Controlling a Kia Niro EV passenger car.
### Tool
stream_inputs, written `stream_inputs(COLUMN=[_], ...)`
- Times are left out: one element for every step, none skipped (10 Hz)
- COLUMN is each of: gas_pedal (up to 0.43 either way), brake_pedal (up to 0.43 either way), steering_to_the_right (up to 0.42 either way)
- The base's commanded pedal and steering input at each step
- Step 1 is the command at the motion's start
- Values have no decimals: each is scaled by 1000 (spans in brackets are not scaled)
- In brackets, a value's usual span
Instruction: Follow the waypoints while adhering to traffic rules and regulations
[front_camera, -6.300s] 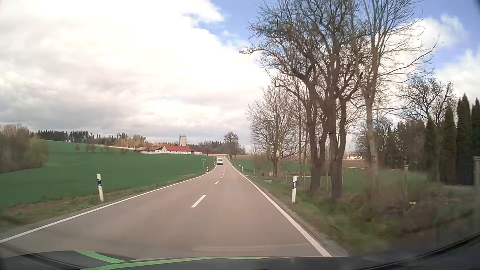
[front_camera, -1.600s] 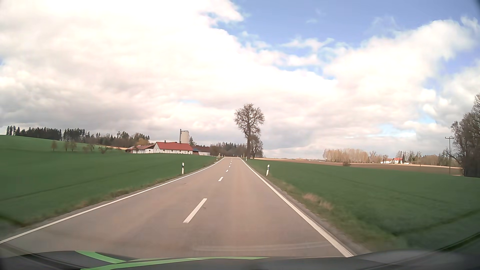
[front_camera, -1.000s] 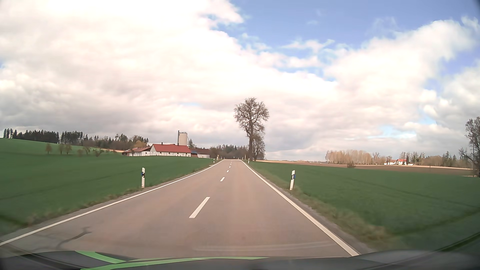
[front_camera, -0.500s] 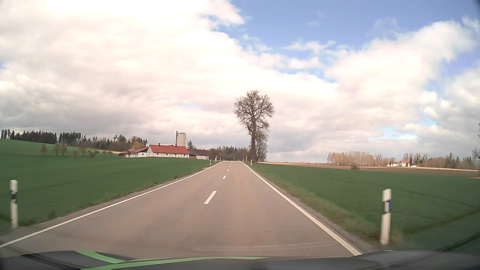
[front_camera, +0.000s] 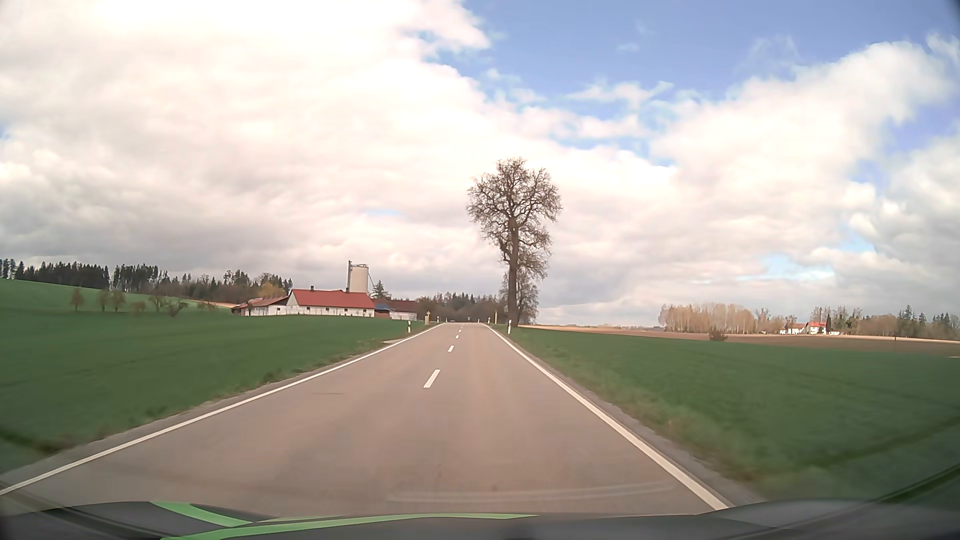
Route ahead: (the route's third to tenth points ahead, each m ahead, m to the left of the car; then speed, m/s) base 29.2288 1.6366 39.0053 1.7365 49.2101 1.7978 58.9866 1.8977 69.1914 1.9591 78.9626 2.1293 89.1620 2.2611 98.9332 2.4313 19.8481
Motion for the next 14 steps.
stream_inputs(gas_pedal=[209, 209, 209, 209, 209, 209, 209, 209, 209, 209, 220, 220, 220, 220], brake_pedal=[0, 0, 0, 0, 0, 0, 0, 0, 0, 0, 0, 0, 0, 0], steering_to_the_right=[0, 0, 0, 0, 0, -1, -1, 0, 0, -1, -1, 0, -1, -1])
